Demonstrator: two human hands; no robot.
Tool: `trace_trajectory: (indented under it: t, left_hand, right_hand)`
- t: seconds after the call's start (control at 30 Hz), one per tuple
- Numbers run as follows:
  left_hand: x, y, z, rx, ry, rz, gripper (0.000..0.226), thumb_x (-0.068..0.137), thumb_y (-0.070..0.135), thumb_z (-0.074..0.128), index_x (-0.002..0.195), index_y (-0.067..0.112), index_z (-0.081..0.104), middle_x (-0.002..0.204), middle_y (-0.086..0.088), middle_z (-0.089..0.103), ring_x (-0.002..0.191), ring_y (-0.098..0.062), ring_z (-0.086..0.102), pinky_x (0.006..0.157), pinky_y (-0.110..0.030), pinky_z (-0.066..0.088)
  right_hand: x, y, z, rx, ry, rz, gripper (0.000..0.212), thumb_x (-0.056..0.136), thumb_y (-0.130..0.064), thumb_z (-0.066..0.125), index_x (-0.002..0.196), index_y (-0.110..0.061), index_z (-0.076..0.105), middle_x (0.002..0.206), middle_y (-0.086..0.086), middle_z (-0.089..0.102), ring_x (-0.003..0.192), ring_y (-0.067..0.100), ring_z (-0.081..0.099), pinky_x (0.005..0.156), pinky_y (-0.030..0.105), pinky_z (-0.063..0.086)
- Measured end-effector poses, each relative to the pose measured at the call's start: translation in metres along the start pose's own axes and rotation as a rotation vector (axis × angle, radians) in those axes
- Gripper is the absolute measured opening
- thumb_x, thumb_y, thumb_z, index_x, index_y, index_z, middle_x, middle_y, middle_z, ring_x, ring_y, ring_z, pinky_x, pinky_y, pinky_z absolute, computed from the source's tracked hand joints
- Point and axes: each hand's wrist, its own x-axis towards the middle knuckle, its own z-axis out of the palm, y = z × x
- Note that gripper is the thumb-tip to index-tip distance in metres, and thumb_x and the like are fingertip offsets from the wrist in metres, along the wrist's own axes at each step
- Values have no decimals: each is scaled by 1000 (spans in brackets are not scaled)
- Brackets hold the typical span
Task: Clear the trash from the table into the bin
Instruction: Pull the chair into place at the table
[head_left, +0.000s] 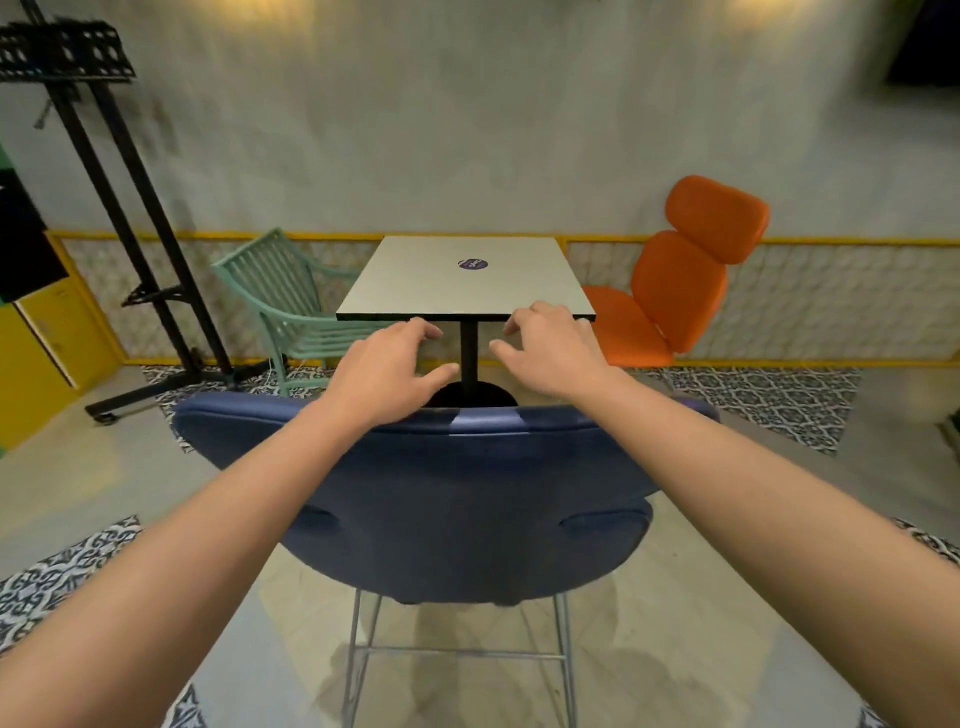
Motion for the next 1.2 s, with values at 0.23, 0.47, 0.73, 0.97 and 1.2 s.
trace_trajectory:
  t: [0.23, 0.47, 0.73, 0.97, 1.2]
  left_hand:
    - [-36, -2, 14, 37, -32, 49, 43, 91, 51, 47, 122, 21, 51, 124, 0, 60, 115, -23, 55, 93, -42, 45]
    - [-40, -19, 26, 65, -68, 7, 40, 96, 51, 32, 105, 21, 58, 103, 0, 68, 97, -24, 61, 87, -41, 41]
    - [-34, -31, 38, 224, 107, 79, 45, 96, 47, 25, 70, 20, 50, 66, -3, 60, 65, -27, 58, 53, -27, 28]
    - [-23, -28, 46, 267, 268, 33, 53, 86, 45, 30, 51, 17, 58, 43, 4, 43, 43, -18, 39, 45, -17, 8]
    - [-8, -32, 53, 279, 310, 47, 56, 86, 45, 27, 51, 17, 61, 43, 3, 49, 44, -17, 40, 45, -16, 9]
  right_hand:
    - [-41, -20, 21, -9, -18, 58, 44, 94, -48, 40, 117, -15, 59, 122, 7, 57, 115, 27, 50, 93, 44, 38]
    - [-51, -19, 47, -63, -69, 80, 52, 98, -46, 25, 88, -12, 63, 95, 9, 67, 92, 29, 59, 85, 40, 38]
    - [-44, -17, 58, -102, 71, 64, 51, 94, -42, 29, 71, -13, 65, 65, 4, 59, 63, 23, 57, 56, 27, 39]
    - [-34, -7, 61, -144, 147, 53, 46, 94, -38, 32, 67, -16, 63, 61, -1, 54, 58, 20, 47, 46, 23, 19]
    - [-22, -2, 66, -142, 202, 33, 50, 87, -42, 23, 66, -18, 62, 59, -3, 51, 56, 19, 45, 46, 22, 15]
